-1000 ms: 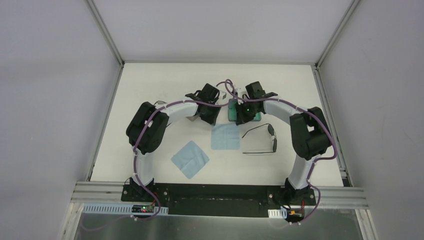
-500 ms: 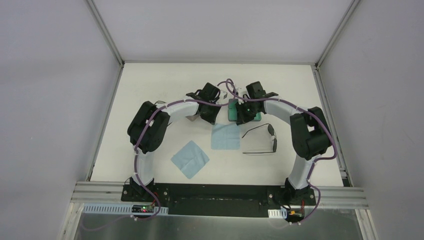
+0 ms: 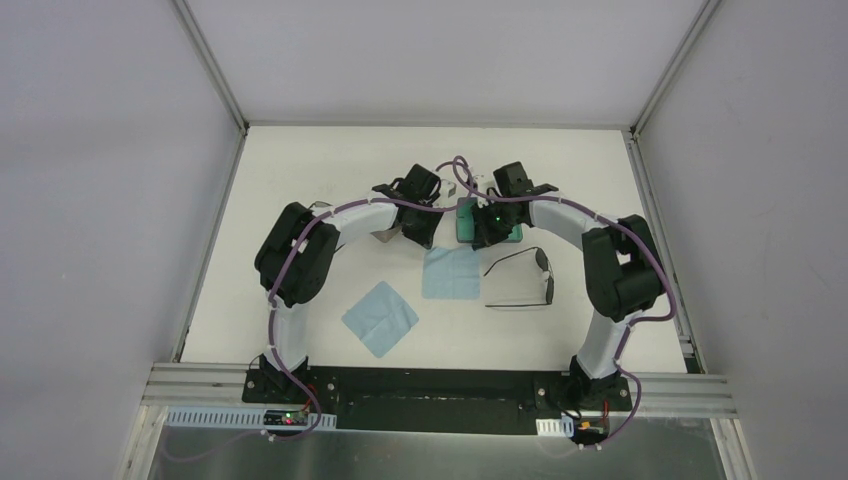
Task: Organize the sunglasses
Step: Fold the glasses cleaning cloth at the center of the board.
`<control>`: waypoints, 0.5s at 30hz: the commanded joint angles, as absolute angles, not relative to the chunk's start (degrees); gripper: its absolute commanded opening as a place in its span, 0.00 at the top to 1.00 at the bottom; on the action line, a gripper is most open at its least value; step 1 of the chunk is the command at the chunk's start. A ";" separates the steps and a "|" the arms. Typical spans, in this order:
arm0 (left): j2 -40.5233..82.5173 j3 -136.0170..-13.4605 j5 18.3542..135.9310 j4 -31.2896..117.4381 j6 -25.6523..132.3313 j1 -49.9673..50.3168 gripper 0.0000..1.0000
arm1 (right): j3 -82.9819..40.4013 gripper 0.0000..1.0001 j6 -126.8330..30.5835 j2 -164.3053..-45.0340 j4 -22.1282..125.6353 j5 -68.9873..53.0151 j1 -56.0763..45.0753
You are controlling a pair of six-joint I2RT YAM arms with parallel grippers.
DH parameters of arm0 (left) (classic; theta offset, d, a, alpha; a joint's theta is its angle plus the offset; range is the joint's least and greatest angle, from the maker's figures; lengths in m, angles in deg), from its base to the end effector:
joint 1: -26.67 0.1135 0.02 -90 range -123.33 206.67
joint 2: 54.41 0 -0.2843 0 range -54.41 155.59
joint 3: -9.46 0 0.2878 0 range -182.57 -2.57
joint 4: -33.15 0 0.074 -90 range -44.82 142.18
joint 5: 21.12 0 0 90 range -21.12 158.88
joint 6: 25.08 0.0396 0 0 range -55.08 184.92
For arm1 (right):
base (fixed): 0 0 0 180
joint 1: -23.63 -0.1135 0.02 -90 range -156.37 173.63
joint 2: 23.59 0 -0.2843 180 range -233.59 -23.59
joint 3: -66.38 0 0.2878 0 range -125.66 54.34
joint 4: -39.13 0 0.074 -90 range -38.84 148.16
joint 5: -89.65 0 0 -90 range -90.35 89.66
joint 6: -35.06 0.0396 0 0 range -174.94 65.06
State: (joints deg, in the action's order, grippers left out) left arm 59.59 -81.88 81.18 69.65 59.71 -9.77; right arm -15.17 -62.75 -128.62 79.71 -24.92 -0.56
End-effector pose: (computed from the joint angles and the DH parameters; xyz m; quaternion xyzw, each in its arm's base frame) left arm 0.3642 -0.2794 0.1656 0.2854 0.9154 -0.1905 0.2104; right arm 0.3634 0.1813 0.1745 -0.3084 0.9021 0.2365 0.1875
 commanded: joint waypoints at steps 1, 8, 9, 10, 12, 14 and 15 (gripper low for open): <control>55.44 -82.37 82.09 69.07 59.02 -10.50 1.00 | -16.71 1.00 -62.55 -125.02 79.28 -26.26 -0.37; 53.58 -81.64 81.78 69.29 58.91 -10.18 1.00 | -16.73 1.00 -62.52 -124.74 79.37 -26.14 -0.38; 53.32 -81.45 81.80 69.28 58.93 -10.09 1.00 | -16.71 1.00 -62.60 -124.75 79.37 -26.18 -0.35; 53.12 -81.12 81.80 69.21 59.01 -10.02 1.00 | -16.70 1.00 -62.61 -124.67 79.36 -26.14 -0.39; 52.82 -80.55 82.20 69.21 58.96 -9.85 1.00 | -16.67 1.00 -62.59 -124.46 79.37 -26.34 -0.39; 52.54 -79.94 82.98 69.22 59.03 -9.64 1.00 | -16.48 1.00 -62.45 -124.25 79.46 -26.65 -0.37; 52.49 -79.66 83.00 69.21 58.96 -9.58 1.00 | -16.46 1.00 -62.44 -124.16 79.46 -26.83 -0.38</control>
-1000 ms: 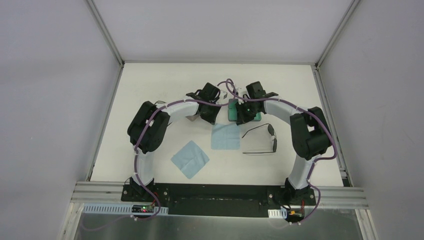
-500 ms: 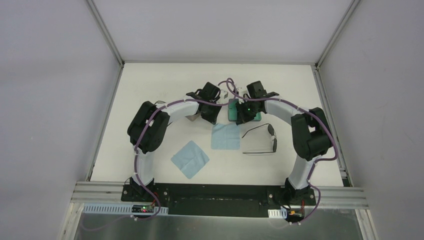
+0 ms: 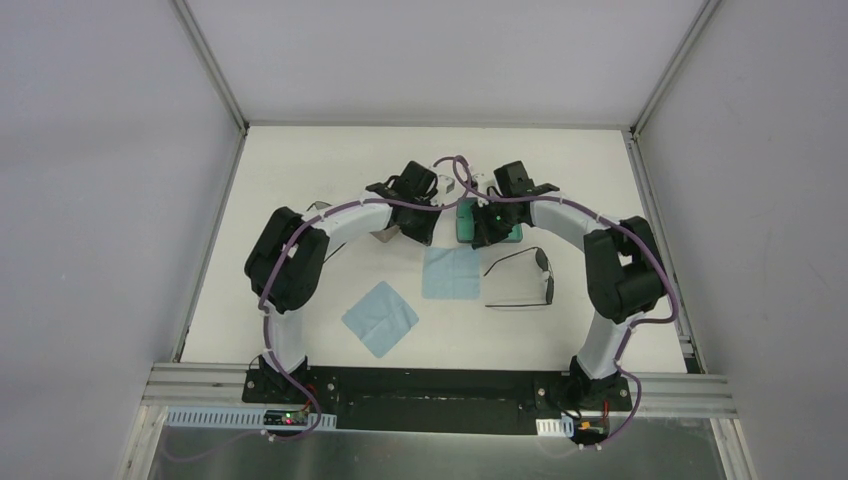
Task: Organize the sunglasses
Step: Fold the glasses cleaning cloth at the center of the board.
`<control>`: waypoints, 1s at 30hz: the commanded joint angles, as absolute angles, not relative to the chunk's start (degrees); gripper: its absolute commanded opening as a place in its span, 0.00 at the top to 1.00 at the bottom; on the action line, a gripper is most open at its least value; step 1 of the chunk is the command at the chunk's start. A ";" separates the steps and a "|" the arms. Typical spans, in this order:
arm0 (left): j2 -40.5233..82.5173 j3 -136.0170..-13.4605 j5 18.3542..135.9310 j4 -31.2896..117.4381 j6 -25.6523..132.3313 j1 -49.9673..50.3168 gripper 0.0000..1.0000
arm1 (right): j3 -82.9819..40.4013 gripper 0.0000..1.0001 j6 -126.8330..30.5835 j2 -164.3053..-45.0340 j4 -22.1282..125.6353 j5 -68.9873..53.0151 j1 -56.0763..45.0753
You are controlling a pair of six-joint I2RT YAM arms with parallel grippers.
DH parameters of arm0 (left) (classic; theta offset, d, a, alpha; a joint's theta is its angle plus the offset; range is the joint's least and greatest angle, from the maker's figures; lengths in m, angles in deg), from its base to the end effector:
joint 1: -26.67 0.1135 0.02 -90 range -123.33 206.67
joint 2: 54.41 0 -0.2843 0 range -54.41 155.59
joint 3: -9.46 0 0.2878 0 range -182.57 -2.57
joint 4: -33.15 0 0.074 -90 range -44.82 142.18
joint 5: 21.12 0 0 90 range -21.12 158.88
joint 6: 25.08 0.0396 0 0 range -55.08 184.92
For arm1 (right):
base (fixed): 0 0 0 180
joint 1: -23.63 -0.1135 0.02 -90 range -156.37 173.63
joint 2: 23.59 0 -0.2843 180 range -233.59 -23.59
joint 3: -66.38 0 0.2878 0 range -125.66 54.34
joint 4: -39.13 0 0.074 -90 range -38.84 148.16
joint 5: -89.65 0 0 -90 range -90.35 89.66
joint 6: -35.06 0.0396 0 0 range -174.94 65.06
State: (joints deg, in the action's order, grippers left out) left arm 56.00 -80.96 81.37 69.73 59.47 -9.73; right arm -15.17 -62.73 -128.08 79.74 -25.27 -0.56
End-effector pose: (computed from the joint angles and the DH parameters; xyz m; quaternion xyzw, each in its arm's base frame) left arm 0.3585 -0.2749 0.1875 0.2842 0.9092 -0.1994 0.2298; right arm 0.3627 0.1812 0.1782 -0.3093 0.9002 0.2398 0.1911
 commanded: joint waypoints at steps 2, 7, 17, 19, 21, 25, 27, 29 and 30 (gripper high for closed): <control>52.74 -79.38 82.84 68.91 59.25 -9.54 1.00 | -16.24 1.00 -62.51 -124.14 79.38 -26.83 -0.37; 55.58 -80.70 80.34 68.55 60.41 -9.54 0.77 | -15.62 1.00 -62.50 -124.59 78.96 -26.97 -0.37; 59.59 -82.78 80.21 68.49 61.76 -9.80 0.75 | -15.56 1.00 -62.55 -125.23 78.72 -26.97 -0.37; 59.96 -82.81 79.92 68.48 61.94 -9.96 0.75 | -15.53 1.00 -62.55 -125.36 78.68 -26.99 -0.37; 60.27 -82.85 79.80 68.49 62.06 -10.07 0.76 | -15.64 1.00 -62.55 -125.44 78.65 -26.98 -0.38; 60.63 -82.89 79.88 68.53 62.02 -10.15 0.79 | -15.65 1.00 -62.49 -125.54 78.59 -27.06 -0.37; 60.64 -82.76 80.31 68.55 62.06 -10.15 0.80 | -15.66 1.00 -62.51 -125.54 78.58 -26.89 -0.38; 60.34 -82.58 81.05 68.63 62.04 -10.15 0.80 | -15.66 1.00 -62.53 -125.46 78.61 -26.89 -0.39; 60.15 -82.39 81.47 68.57 62.02 -10.23 0.80 | -15.62 1.00 -62.52 -125.44 78.62 -26.93 -0.37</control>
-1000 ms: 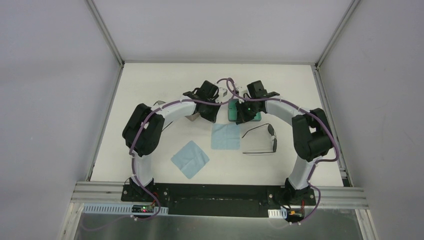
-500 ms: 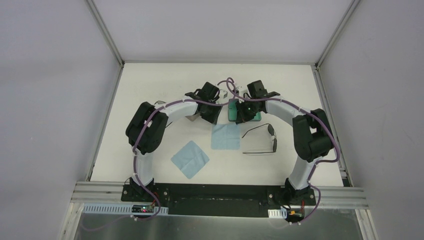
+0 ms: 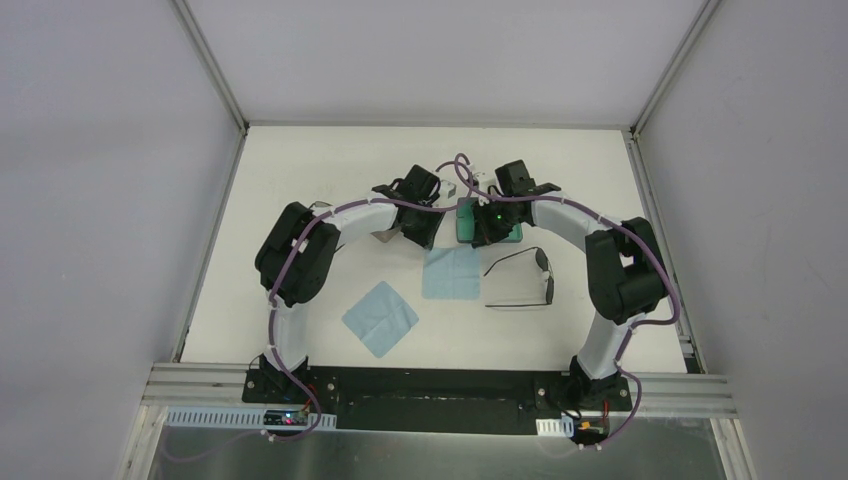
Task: Organize the sunglasses
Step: Fold the glasses cleaning cloth at the center of the board.
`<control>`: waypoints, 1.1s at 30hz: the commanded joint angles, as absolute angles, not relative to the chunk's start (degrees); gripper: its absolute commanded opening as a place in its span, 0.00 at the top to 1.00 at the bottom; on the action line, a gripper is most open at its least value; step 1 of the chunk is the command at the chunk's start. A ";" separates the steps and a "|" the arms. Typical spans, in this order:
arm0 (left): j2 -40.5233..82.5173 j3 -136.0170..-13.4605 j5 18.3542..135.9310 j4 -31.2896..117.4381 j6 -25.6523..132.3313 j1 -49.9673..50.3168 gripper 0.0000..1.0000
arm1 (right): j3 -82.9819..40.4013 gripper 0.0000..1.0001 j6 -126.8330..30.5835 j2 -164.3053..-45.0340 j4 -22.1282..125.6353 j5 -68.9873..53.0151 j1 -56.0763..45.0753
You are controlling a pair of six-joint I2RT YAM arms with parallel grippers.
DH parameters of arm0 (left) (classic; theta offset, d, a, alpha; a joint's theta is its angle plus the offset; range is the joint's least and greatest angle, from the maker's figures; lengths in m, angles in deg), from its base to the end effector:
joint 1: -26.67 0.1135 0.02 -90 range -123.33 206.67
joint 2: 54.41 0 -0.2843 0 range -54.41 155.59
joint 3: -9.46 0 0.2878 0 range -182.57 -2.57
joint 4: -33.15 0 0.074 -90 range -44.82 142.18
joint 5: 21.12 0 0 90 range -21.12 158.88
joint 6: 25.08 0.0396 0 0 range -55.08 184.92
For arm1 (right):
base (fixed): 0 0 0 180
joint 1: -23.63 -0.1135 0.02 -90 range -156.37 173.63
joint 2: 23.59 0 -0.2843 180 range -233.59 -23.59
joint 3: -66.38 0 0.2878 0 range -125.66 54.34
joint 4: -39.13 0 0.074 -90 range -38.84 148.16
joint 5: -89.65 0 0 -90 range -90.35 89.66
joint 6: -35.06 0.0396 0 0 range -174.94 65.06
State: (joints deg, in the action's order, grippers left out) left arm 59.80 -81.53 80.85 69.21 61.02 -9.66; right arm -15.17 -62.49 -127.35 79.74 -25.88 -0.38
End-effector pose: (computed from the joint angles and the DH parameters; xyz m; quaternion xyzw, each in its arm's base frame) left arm 0.3646 -0.2783 0.1624 0.2943 0.9132 -0.1850 0.2128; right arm 0.3623 0.1801 0.1832 -0.3078 0.8981 0.2454 0.1961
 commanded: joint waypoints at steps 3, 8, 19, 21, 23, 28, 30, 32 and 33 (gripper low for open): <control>59.61 -81.83 81.95 68.59 61.97 -10.32 0.80 | -15.53 1.00 -62.57 -125.41 78.58 -26.97 -0.40; 59.60 -81.57 82.52 68.57 62.31 -10.51 0.80 | -15.25 1.00 -62.58 -125.37 78.50 -26.81 -0.37; 59.80 -81.76 83.96 68.80 62.98 -10.68 0.81 | -14.39 1.00 -62.74 -124.50 78.27 -26.32 -0.37; 59.84 -81.67 84.79 68.77 63.03 -10.76 0.81 | -14.20 1.00 -62.72 -124.33 78.30 -26.27 -0.44; 59.89 -81.66 85.23 68.78 62.99 -10.90 0.82 | -14.04 1.00 -62.79 -124.23 78.27 -26.19 -0.43; 59.96 -81.74 83.88 68.74 63.31 -11.12 0.91 | -13.95 1.00 -62.79 -124.15 78.15 -26.10 -0.37; 60.02 -81.82 82.75 68.83 63.29 -11.11 0.96 | -14.03 1.00 -62.79 -124.06 78.25 -26.10 -0.37; 60.00 -81.94 81.61 68.89 63.27 -11.10 1.00 | -13.98 1.00 -62.85 -123.98 78.24 -26.10 -0.37; 59.90 -82.18 81.28 68.91 63.25 -11.12 1.00 | -14.00 1.00 -62.95 -123.98 78.23 -26.10 -0.37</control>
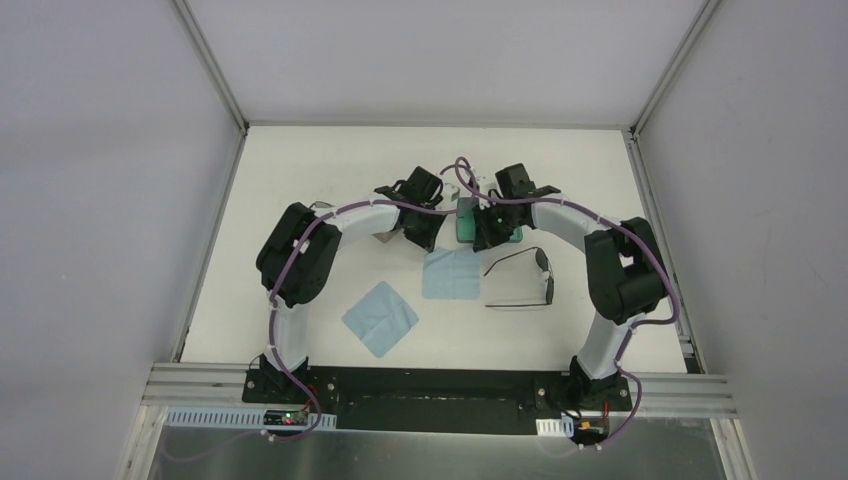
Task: Organize the sunglasses
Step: Fold the glasses cleaning cloth at the center of the board.
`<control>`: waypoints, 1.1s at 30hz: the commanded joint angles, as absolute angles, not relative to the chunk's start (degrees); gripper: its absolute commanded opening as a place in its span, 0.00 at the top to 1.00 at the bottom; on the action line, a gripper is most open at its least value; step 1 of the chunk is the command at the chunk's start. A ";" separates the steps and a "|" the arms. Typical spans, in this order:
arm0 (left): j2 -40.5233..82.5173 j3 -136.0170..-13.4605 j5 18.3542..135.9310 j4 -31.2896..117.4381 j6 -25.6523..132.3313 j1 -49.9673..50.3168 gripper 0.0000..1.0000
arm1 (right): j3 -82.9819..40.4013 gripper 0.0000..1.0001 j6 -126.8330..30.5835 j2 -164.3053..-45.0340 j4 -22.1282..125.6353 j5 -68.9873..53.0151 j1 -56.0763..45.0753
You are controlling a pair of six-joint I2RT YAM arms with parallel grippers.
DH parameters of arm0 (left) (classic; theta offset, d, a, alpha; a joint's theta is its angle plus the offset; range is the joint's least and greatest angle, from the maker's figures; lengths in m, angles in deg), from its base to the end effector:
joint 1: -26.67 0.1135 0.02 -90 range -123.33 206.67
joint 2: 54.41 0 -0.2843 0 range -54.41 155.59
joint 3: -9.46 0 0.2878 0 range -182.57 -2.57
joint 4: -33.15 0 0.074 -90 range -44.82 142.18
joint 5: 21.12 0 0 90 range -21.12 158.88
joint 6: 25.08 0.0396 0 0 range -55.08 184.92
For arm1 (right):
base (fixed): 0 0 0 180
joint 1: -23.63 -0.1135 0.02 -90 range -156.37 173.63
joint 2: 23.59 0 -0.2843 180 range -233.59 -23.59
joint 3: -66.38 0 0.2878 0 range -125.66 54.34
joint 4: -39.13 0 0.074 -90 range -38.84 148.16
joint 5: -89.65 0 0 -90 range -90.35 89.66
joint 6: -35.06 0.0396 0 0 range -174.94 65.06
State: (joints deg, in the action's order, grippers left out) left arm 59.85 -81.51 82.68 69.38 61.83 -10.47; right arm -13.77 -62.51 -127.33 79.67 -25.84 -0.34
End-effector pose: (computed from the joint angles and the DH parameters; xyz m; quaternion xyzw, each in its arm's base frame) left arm 0.3596 -0.2842 0.1620 0.3106 0.9066 -0.1986 0.2052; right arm 0.3578 0.1777 0.1757 -0.3059 0.9014 0.2440 0.1854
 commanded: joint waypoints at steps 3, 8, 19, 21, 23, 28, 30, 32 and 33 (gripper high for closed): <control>59.55 -83.10 80.00 68.83 63.25 -11.11 1.00 | -14.36 1.00 -63.17 -124.12 78.23 -26.16 -0.42; 58.09 -84.57 78.26 69.21 63.25 -11.03 1.00 | -16.15 1.00 -63.30 -124.95 78.69 -26.36 -0.39; 54.75 -82.66 79.14 69.43 62.02 -10.94 1.00 | -18.82 1.00 -63.30 -126.40 79.84 -26.86 -0.37; 54.43 -82.27 79.46 69.52 61.83 -10.80 1.00 | -19.12 1.00 -63.38 -126.49 80.18 -26.97 -0.43; 54.02 -81.97 80.02 69.56 61.72 -10.58 1.00 | -19.51 1.00 -63.49 -126.54 80.56 -27.14 -0.41; 54.77 -81.57 80.07 69.52 62.01 -10.50 0.96 | -19.27 1.00 -63.63 -126.67 80.87 -27.50 -0.43; 55.72 -81.78 78.68 69.40 62.15 -10.47 0.77 | -18.87 1.00 -63.57 -126.84 80.78 -27.50 -0.46; 56.80 -82.34 78.70 69.35 62.79 -10.48 0.71 | -18.83 1.00 -63.51 -127.12 80.66 -27.58 -0.40; 57.31 -82.63 78.79 69.28 63.00 -10.50 0.70 | -18.86 1.00 -63.49 -127.23 80.61 -27.59 -0.46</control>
